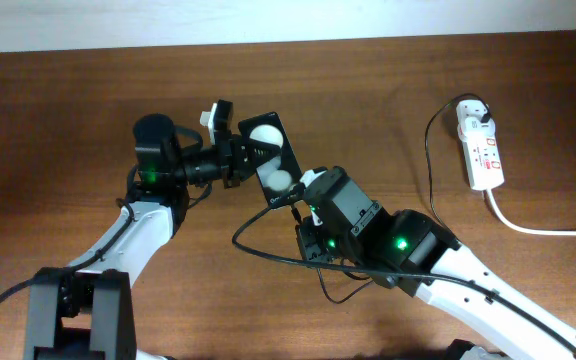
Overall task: Plug charger to phone and switch on socket
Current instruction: 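Push the USB-C plug into the phone's port with the right gripper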
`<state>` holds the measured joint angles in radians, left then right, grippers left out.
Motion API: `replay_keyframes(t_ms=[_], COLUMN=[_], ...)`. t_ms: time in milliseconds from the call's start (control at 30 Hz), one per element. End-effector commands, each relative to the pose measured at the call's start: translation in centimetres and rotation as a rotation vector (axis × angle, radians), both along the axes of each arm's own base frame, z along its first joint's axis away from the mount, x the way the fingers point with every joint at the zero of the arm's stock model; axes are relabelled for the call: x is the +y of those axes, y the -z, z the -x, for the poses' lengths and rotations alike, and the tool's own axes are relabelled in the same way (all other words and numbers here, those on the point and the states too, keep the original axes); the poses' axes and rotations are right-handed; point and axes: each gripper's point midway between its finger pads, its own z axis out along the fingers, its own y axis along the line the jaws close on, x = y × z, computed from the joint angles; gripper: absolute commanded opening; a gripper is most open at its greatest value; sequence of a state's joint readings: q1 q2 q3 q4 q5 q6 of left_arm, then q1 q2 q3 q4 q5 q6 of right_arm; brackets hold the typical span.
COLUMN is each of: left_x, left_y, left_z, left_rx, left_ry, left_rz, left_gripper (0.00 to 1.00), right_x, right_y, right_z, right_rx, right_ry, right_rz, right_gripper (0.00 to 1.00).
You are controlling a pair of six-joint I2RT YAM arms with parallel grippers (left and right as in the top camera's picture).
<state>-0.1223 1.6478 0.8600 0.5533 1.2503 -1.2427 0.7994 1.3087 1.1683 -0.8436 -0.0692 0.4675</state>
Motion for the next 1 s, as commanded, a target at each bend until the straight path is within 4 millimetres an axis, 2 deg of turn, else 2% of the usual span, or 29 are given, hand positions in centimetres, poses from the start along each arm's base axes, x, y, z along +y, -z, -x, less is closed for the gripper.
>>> replay_keyframes(t_ms=[0, 333, 533, 967], left_x=[-0.2, -0.2, -0.1, -0.1], left_y=[-0.5, -0.5, -0.3, 0.2], left_z=[0.3, 0.6, 0.0, 0.1], left_rx=[-0.005, -0.086, -0.102, -0.093], left_ry=[0.031, 0.051, 0.016, 0.022], left_rz=[0.01, -0.001, -0.014, -0.024], left_gripper=[0.0, 0.0, 0.0, 0.0], right_x=[0.2, 0.3, 0.5, 0.3], right_y=[0.1, 0.0, 0.3, 0.2], right_z=[0.1, 0.0, 1.2, 0.6], right_rx=[0.001, -0.004, 0.053, 0.033], right_ry=[-0.005, -0.005, -0.035, -0.003], right_rz=[-0.002, -0.007, -0.017, -0.016], right_gripper=[0.04, 0.04, 0.04, 0.04])
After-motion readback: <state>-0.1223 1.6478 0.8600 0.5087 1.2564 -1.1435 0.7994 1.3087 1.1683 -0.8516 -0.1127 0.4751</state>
